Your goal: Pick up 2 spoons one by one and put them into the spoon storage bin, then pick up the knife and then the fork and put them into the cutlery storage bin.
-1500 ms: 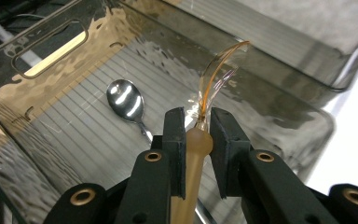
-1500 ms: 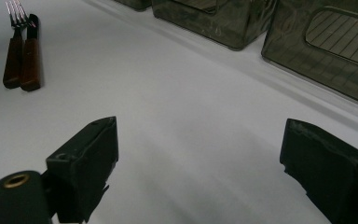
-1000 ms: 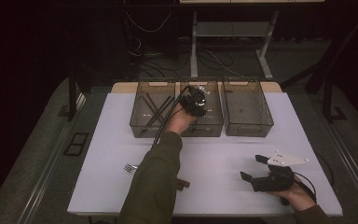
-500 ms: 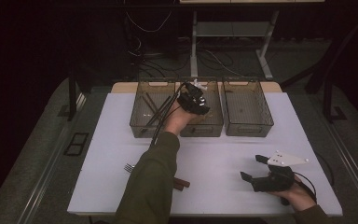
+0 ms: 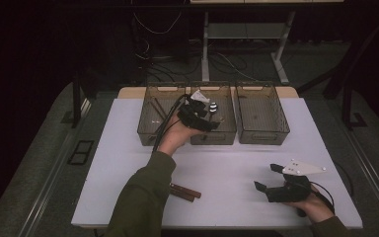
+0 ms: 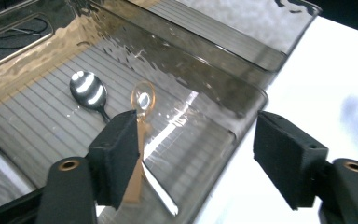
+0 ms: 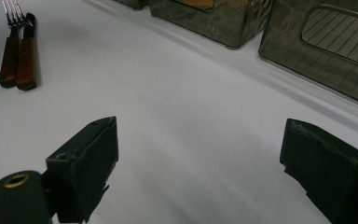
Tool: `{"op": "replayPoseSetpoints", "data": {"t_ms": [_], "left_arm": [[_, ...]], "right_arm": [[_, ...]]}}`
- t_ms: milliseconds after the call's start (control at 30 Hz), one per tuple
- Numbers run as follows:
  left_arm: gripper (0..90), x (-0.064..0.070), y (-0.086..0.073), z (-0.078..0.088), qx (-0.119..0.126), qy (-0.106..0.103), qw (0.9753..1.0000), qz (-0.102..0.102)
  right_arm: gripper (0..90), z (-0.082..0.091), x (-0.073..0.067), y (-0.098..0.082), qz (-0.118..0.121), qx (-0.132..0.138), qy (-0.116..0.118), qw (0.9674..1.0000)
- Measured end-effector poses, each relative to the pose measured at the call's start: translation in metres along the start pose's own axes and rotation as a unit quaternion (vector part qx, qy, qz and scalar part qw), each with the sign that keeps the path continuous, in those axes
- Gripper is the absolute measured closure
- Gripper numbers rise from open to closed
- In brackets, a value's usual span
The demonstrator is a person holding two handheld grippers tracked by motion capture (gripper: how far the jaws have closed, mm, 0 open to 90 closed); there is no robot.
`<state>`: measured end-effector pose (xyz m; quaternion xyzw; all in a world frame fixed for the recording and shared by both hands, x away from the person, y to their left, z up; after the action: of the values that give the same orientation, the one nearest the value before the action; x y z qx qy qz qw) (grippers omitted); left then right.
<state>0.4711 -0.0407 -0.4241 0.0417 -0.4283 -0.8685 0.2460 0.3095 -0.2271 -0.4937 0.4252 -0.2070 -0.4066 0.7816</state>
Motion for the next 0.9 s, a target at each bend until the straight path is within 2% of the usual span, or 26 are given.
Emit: {"op": "replayPoseSetpoints", "data": {"t_ms": [167,200,267,400,533,633,667,700,900], "left_arm": [[24.2,0.012,-0.012,0.013,0.008,-0.008,0.9999,-0.005],[24.1,0.014,-0.015,0.016,0.007,-0.010,0.9998,-0.013],[23.6,0.021,-0.021,0.020,0.014,-0.014,0.9998,-0.006],[23.6,0.034,-0.035,0.028,0.016,-0.026,0.9994,-0.015],[23.6,0.047,-0.046,0.034,0.023,-0.039,0.9989,-0.014],[23.6,0.054,-0.056,0.038,0.023,-0.041,0.9987,-0.020],[23.6,0.057,-0.058,0.040,0.025,-0.043,0.9986,-0.018],[23.6,0.058,-0.061,0.042,0.027,-0.043,0.9985,-0.019],[24.2,0.067,-0.083,0.055,0.032,-0.041,0.9985,-0.015]], "right_arm": [[11.6,0.000,0.001,0.000,-0.001,0.000,-0.002,1.0000],[11.6,0.000,0.001,0.000,-0.002,0.000,-0.002,1.0000],[11.7,-0.001,0.001,0.000,-0.002,-0.001,-0.003,1.0000],[11.6,-0.001,0.001,-0.001,-0.001,-0.001,-0.003,1.0000],[11.6,-0.001,0.001,-0.001,0.001,-0.002,-0.004,1.0000],[11.6,-0.001,0.001,-0.001,0.001,-0.001,-0.005,1.0000],[11.6,-0.001,-0.001,-0.001,-0.006,-0.006,-0.002,1.0000],[11.7,-0.002,0.001,-0.001,0.001,-0.003,-0.005,1.0000],[11.6,-0.001,0.000,0.000,0.001,0.000,-0.005,1.0000]]}}
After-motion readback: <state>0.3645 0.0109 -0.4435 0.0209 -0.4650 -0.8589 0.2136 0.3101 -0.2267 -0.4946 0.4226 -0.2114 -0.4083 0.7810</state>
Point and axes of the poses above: each handheld gripper's, and its own axes: z roughly backward along the jaws, y roughly out of its top, x roughly to its right, the point moved 10 cm from there along -z, roughly forward along the jaws, and after that the axes turned 7 degrees about -y, right-handed, at the moved point
